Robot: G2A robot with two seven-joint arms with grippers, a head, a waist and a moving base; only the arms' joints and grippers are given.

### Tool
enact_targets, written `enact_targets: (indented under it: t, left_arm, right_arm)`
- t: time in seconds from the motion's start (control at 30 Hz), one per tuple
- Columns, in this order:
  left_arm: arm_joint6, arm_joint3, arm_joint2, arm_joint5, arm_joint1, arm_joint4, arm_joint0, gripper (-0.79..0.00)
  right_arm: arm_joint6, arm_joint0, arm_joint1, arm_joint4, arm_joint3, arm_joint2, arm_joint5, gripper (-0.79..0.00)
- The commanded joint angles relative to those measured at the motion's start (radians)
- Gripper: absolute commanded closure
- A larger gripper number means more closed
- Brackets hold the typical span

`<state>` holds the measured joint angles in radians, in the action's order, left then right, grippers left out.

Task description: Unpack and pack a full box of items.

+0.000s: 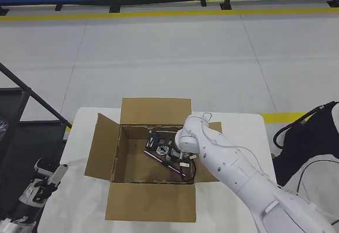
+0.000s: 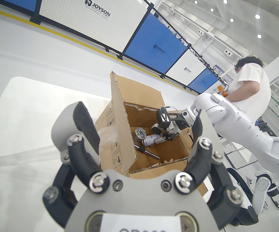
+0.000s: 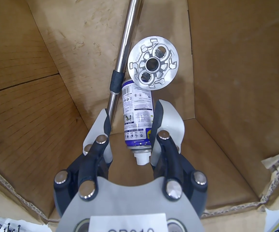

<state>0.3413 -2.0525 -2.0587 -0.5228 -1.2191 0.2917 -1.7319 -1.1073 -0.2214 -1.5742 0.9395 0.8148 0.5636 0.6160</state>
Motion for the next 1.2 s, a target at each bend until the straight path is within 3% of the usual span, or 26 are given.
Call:
enact_targets:
  t: [0.0, 0.17, 0.37, 0.4, 0.43, 0.47, 0.7, 1.17]
  left_arm:
    - [0.000, 0.000, 0.000, 0.000, 0.000, 0.000, 0.000, -0.785]
    - [0.000, 0.000, 0.000, 0.000, 0.000, 0.000, 0.000, -0.785]
    - [0.000, 0.000, 0.000, 0.000, 0.000, 0.000, 0.000, -0.785]
    - [0.000, 0.000, 0.000, 0.000, 0.000, 0.000, 0.000, -0.785]
    - [0.000, 0.000, 0.000, 0.000, 0.000, 0.000, 0.000, -0.785]
    - [0.000, 0.000, 0.000, 0.000, 0.000, 0.000, 0.000, -0.785]
    - [-0.002, 0.005, 0.000, 0.009, 0.000, 0.002, 0.000, -0.785]
    - [0.015, 0.030, -0.005, 0.040, 0.003, 0.006, -0.001, -0.785]
  right_arm:
    - [0.003, -0.001, 0.002, 0.004, 0.013, 0.004, -0.001, -0.376]
    - [0.037, -0.014, 0.024, 0.024, 0.097, 0.043, 0.009, -0.382]
    - [0.074, -0.101, 0.088, 0.055, 0.318, 0.158, 0.026, -0.413]
    - [0.079, -0.125, 0.101, 0.056, 0.364, 0.186, 0.034, -0.548]
    - [0.087, -0.151, 0.114, 0.053, 0.411, 0.215, 0.050, -0.748]
    - [0.100, -0.180, 0.127, 0.043, 0.456, 0.246, 0.077, -0.785]
    - [0.175, -0.347, 0.194, -0.076, 0.630, 0.443, 0.170, -0.785]
    - [0.188, -0.357, 0.194, -0.089, 0.626, 0.436, 0.168, -0.785]
